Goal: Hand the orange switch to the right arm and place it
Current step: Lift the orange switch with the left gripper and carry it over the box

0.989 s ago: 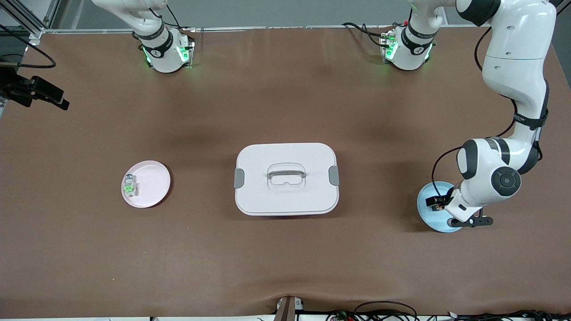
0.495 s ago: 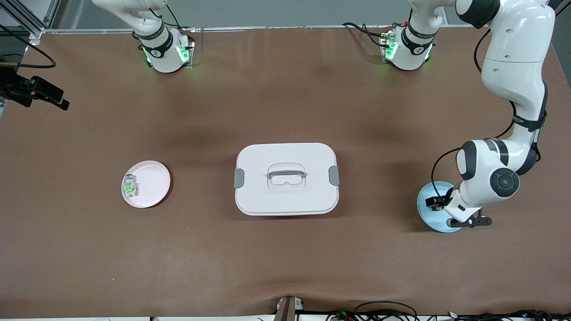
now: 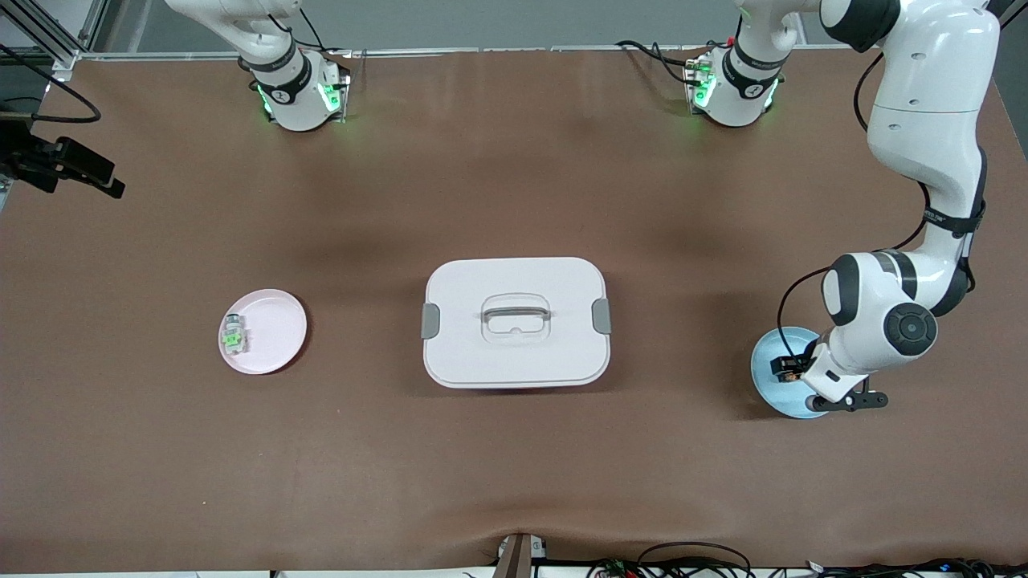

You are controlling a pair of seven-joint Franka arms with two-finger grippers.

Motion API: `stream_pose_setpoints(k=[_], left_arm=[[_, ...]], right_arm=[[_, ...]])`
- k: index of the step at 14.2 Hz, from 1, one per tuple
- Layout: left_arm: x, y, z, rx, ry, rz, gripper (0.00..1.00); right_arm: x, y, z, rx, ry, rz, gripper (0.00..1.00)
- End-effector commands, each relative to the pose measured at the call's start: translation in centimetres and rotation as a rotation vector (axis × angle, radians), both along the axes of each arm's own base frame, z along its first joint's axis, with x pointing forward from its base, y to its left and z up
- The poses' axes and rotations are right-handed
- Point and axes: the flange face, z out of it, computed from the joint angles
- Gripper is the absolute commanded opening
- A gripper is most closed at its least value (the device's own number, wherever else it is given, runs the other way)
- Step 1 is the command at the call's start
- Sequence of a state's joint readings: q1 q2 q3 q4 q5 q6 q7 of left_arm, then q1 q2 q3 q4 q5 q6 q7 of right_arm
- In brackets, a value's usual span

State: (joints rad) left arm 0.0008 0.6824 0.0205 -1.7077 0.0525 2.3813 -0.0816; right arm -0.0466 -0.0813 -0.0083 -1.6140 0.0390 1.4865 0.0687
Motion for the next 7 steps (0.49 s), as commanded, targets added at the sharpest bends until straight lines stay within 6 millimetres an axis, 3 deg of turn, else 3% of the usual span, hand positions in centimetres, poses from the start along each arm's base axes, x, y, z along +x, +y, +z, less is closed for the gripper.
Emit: stream_pose_setpoints(k=[1, 4, 7], left_arm=[[0.2, 1.8, 4.0, 0.006, -0.019, 0.037, 0.0], [-0.4, 1.9, 8.8, -0.008, 0.007, 0.054, 0.0], [-1.3, -0.1, 14.0, -0.089, 0.028, 0.081, 0.0]], right_arm=[[0.0, -0.2, 0.3, -0.001, 0.0, 0.0, 1.0], [0.1, -0.3, 0.2, -0.001, 0.001, -0.002, 1.0], [0.1, -0.3, 0.2, -0.001, 0.001, -0.002, 1.0]])
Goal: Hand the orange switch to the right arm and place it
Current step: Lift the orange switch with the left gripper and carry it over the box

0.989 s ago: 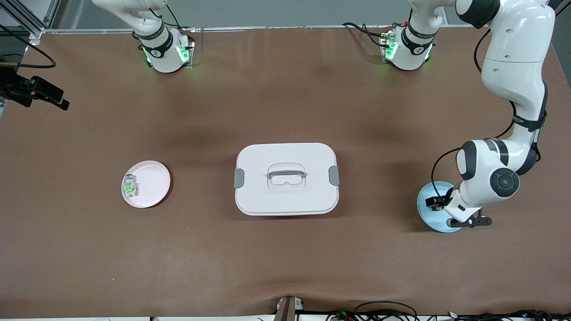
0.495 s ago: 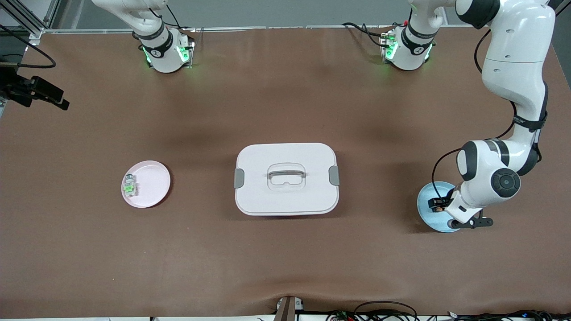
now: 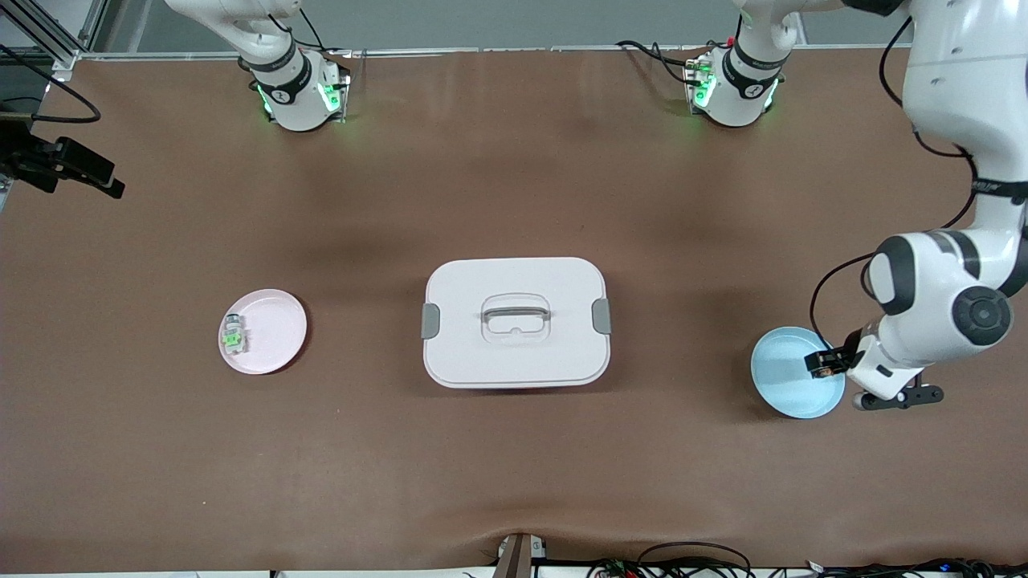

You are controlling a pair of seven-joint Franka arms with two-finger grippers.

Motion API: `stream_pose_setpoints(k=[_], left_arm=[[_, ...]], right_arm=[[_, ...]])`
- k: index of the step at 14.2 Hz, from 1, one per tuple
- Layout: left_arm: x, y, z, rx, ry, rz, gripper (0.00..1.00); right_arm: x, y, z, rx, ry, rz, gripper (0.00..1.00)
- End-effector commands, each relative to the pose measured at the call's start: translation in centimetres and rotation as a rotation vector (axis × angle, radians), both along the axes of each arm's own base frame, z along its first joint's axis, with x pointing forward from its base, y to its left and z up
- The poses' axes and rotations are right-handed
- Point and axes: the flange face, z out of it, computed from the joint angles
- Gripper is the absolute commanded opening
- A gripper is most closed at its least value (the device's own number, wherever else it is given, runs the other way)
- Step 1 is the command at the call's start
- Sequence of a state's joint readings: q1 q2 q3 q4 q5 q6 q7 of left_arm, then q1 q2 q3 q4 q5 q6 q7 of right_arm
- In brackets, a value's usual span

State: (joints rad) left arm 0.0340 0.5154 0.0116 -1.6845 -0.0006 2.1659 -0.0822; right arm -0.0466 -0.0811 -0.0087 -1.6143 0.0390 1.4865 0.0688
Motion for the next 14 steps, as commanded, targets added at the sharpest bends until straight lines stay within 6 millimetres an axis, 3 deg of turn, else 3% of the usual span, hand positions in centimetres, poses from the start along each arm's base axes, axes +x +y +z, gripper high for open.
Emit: stream_pose_setpoints(k=[1, 4, 10, 14], left_arm=[[-1.3, -2.2, 5.0, -0.069, 0.0, 0.022, 0.0], [-2.3, -4.1, 8.3, -0.148, 0.022, 0.135, 0.0], [-5.4, -12.2, 13.9, -0.271, 0.203, 0.312, 0.0], [-6.0, -20.0, 18.3, -0.356, 0.246, 0.483, 0.0]], right_arm=[[0.1, -0.2, 0.2, -0.001, -0.001, -0.002, 1.0], [0.1, -0.4, 0.3, -0.002, -0.002, -0.012, 1.0], [0.0, -0.7, 0.9, -0.003, -0.011, -0.018, 1.0], [-0.1, -0.8, 1.8, -0.012, -0.026, -0.016, 1.0]])
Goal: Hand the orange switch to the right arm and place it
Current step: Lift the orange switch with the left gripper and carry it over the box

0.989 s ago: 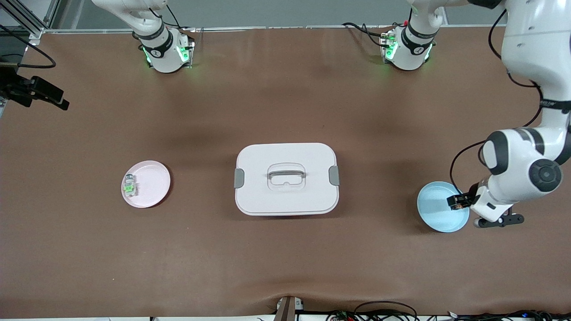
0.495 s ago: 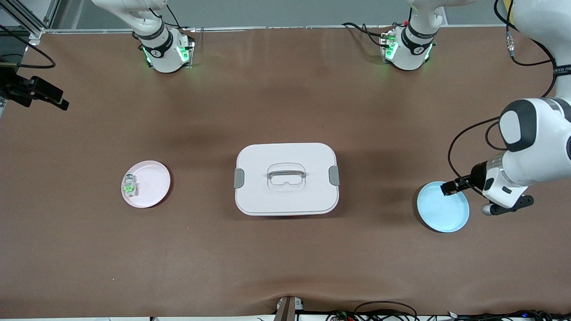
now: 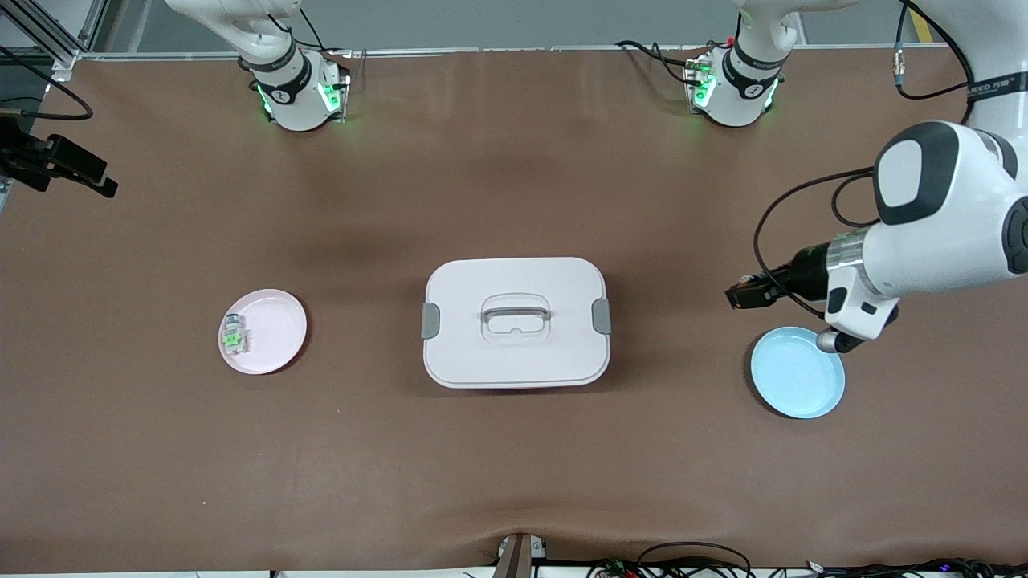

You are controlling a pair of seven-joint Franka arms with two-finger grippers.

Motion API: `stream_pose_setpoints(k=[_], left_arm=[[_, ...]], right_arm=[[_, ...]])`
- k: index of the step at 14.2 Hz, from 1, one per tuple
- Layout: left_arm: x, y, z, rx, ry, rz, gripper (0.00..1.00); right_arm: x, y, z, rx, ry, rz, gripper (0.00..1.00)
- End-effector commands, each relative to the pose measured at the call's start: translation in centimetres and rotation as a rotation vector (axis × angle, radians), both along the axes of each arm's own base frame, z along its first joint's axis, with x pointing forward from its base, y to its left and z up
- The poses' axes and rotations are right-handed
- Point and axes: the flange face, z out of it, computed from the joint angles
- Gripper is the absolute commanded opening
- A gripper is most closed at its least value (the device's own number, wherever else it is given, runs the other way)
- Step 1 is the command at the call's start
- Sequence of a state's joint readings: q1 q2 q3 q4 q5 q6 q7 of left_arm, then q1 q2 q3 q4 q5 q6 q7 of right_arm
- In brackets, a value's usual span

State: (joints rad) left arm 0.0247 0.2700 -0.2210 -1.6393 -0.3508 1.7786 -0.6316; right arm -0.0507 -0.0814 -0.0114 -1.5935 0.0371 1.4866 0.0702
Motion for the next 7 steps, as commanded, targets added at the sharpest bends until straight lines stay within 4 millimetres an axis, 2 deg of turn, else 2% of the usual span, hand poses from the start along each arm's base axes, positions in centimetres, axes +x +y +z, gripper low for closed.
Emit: stream_pose_setpoints(k=[1, 5, 7], left_arm=[[-0.2, -4.9, 3.3, -0.036, 0.047, 0.121, 0.0], [-0.4, -12.2, 3.6, -0.088, 0.116, 0.227, 0.0], [0.0, -14.9, 3.3, -0.107, 0.126, 0.292, 0.0]], right_arm=[[-0.1, -0.4, 0.8, -0.015, -0.006, -0.005, 1.0], [-0.1, -0.6, 0.5, -0.012, 0.003, -0.017, 1.0], [-0.1, -0.3, 0.8, -0.015, -0.003, -0.005, 1.0]])
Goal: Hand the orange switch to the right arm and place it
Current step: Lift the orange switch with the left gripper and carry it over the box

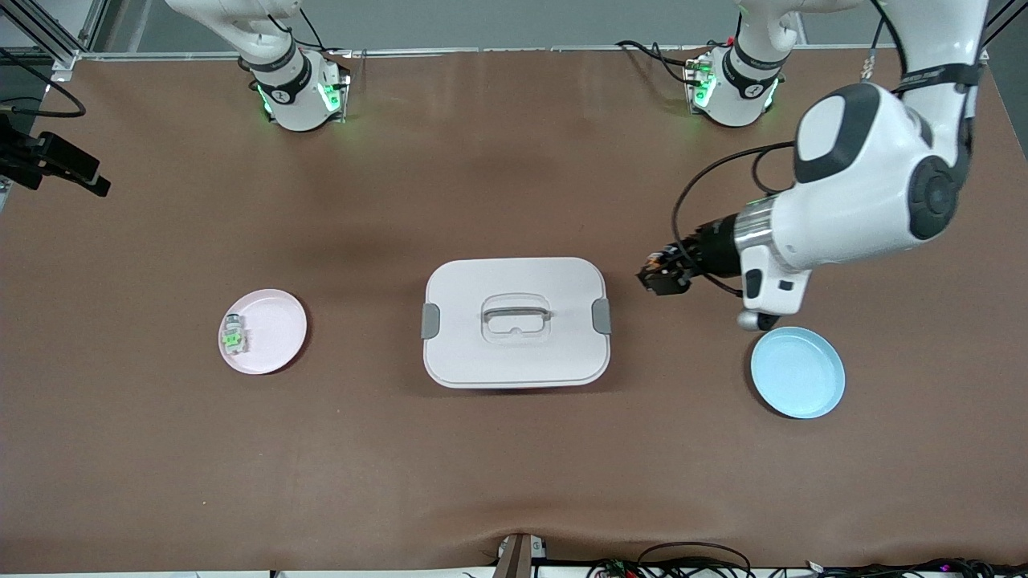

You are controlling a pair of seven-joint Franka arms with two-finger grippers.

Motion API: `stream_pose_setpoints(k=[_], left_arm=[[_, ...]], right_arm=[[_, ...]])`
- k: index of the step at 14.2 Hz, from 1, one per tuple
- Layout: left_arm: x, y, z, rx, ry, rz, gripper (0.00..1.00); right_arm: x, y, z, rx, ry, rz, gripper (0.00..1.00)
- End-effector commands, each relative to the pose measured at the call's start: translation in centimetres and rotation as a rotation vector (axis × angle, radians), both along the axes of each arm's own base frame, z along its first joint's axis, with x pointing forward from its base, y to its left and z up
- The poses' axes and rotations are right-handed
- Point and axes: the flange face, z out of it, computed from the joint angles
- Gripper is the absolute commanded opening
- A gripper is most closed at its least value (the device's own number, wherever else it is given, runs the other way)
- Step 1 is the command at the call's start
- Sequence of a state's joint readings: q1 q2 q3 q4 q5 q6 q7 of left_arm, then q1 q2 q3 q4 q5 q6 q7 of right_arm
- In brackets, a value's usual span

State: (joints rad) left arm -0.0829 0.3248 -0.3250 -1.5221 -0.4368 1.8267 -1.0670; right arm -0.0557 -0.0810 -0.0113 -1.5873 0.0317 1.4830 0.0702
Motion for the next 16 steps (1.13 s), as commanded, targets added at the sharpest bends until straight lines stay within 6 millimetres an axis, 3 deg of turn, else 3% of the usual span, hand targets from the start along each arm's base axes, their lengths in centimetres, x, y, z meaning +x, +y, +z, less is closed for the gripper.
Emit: stream_pose_setpoints(k=[1, 8, 11, 16], left_arm=[[1.3, -3.4, -0.4, -0.044, 0.013, 0.084, 0.0], [2.0, -10.5, -2.6, -0.095, 0.039, 0.289, 0.0], [2.4, -12.5, -3.2, -0.122, 0.042, 0.368, 0.0], [1.6, -15.1, -3.7, -0.134, 0.071, 0.442, 0.0]], right_arm=[[-0.3, 0.1, 0.6, -0.009, 0.009, 0.001, 1.0], [-0.3, 1.0, 1.2, 0.026, 0.01, 0.019, 1.0], [-0.4, 1.6, 1.4, 0.067, 0.006, 0.026, 1.0], [-1.6, 6.0, 0.4, 0.284, -0.028, 0.052, 1.0]])
